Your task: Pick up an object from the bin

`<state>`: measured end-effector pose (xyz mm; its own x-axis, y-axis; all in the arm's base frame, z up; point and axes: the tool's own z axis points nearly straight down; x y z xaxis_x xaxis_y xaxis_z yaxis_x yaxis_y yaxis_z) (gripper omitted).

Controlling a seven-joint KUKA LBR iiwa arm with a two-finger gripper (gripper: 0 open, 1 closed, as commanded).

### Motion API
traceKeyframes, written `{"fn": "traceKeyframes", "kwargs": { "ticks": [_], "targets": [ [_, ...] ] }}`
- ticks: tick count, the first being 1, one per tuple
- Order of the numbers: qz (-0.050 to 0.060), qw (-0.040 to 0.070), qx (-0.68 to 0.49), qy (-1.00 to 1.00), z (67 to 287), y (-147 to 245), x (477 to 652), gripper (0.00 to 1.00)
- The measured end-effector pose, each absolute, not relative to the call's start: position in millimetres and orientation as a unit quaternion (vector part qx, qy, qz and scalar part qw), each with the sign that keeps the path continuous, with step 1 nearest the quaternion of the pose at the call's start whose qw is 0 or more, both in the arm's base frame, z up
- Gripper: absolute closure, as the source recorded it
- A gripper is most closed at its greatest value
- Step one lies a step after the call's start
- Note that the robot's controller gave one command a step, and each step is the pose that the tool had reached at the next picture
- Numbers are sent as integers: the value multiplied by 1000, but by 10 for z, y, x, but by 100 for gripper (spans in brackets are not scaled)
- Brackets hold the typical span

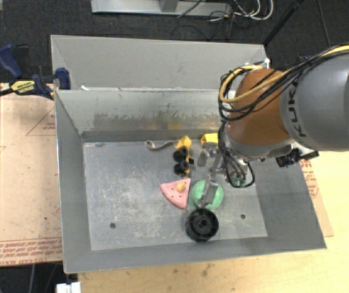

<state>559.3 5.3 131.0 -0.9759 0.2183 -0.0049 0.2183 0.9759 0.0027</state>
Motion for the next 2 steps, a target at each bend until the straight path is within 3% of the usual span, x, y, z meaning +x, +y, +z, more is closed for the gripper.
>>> {"fn": "traceKeyframes", "kwargs": {
  "ticks": [1,2],
  "targets": [
    [1,0,128,992,1168,25,5598,0],
    [0,-4,84,996,1191,-58,5541,0]
  ]
}}
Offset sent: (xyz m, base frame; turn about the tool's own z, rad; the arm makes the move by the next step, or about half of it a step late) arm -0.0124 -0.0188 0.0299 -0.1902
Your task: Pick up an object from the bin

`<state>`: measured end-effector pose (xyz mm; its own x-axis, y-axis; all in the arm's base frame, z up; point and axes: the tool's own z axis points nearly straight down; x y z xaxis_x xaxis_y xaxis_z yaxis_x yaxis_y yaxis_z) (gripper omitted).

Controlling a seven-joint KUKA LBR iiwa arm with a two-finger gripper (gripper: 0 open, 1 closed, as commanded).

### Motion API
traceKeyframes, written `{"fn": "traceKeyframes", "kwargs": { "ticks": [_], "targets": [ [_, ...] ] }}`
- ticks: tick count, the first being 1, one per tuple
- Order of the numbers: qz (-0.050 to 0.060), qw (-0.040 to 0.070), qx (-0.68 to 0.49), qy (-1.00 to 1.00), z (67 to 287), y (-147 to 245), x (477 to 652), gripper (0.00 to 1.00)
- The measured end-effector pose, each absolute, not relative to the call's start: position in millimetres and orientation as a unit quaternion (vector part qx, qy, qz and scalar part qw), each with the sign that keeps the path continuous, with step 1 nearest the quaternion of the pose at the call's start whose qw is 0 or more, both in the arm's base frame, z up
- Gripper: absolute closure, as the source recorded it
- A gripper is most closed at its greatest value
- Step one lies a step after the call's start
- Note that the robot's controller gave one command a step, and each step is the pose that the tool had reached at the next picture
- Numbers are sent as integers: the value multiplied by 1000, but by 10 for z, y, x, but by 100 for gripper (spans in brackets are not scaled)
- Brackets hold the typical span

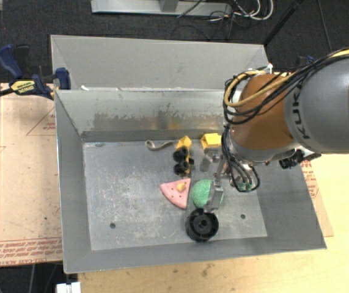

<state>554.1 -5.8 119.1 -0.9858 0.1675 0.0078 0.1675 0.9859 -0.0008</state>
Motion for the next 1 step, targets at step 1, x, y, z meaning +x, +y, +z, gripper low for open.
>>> {"fn": "traceKeyframes", "kwargs": {
  "ticks": [1],
  "targets": [
    [0,-5,-44,-999,1045,118,5778,0]
  ]
}}
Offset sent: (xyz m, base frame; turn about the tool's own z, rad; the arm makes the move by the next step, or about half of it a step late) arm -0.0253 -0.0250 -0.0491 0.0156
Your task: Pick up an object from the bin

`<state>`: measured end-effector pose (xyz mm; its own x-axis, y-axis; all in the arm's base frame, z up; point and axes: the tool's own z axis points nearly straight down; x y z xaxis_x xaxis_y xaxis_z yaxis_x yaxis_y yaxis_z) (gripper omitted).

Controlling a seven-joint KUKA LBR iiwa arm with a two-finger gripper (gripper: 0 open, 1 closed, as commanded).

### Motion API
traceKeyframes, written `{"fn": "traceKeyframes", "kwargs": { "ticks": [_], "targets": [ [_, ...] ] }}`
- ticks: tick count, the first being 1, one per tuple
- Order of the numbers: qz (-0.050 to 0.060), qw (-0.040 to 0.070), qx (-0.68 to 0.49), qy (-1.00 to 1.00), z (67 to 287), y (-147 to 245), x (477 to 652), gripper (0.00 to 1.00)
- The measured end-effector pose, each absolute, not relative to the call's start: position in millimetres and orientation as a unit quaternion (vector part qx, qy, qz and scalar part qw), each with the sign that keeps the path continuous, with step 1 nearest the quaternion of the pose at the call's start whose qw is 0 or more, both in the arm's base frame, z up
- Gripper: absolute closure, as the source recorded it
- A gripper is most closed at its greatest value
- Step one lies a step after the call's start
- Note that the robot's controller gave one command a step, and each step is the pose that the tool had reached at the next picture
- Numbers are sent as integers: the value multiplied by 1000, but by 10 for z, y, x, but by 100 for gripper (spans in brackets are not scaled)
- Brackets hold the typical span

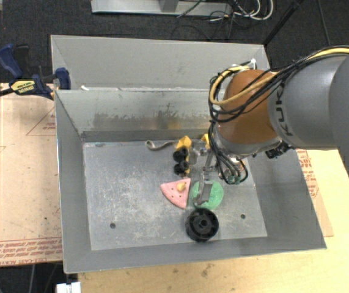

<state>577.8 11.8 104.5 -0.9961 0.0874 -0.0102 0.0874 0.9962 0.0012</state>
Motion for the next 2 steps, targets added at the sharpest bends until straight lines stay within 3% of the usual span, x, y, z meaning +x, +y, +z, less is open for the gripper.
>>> {"fn": "traceKeyframes", "kwargs": {
  "ticks": [1,2],
  "targets": [
    [2,6,76,997,802,-132,5481,0],
    [1,1,69,998,698,-122,5861,100]
  ]
}}
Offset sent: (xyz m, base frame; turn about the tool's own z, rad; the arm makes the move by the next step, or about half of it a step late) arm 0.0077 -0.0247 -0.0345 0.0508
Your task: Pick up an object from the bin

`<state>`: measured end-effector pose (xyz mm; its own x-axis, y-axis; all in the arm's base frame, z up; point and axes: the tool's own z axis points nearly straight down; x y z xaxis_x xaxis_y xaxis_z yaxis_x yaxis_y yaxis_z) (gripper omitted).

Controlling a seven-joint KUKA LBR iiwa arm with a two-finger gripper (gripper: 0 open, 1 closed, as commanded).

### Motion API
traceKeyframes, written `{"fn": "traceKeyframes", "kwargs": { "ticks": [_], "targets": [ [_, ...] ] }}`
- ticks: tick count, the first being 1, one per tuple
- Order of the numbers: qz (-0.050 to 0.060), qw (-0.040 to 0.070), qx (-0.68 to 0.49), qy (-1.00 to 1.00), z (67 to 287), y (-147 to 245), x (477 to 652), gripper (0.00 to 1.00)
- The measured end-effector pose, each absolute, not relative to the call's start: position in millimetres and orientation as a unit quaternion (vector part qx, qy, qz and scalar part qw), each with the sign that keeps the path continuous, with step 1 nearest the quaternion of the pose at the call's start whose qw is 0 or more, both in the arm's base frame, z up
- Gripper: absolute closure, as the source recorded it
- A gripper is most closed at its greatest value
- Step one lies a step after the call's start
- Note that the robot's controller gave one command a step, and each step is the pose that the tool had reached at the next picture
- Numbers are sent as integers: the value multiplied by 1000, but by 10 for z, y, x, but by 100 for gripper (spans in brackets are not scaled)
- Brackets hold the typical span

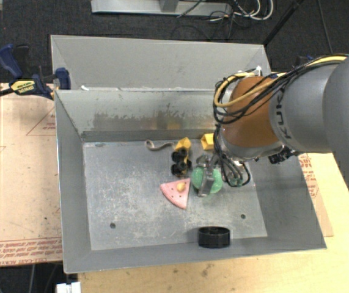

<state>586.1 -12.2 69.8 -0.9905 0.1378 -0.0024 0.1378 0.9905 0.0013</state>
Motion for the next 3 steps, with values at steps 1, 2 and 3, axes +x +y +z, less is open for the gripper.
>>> {"fn": "traceKeyframes", "kwargs": {
  "ticks": [1,2,3],
  "targets": [
    [1,1,69,998,698,-122,5861,100],
    [1,-2,77,997,1219,-223,5824,100],
    [0,0,88,996,1999,-280,5911,100]
  ]
}}
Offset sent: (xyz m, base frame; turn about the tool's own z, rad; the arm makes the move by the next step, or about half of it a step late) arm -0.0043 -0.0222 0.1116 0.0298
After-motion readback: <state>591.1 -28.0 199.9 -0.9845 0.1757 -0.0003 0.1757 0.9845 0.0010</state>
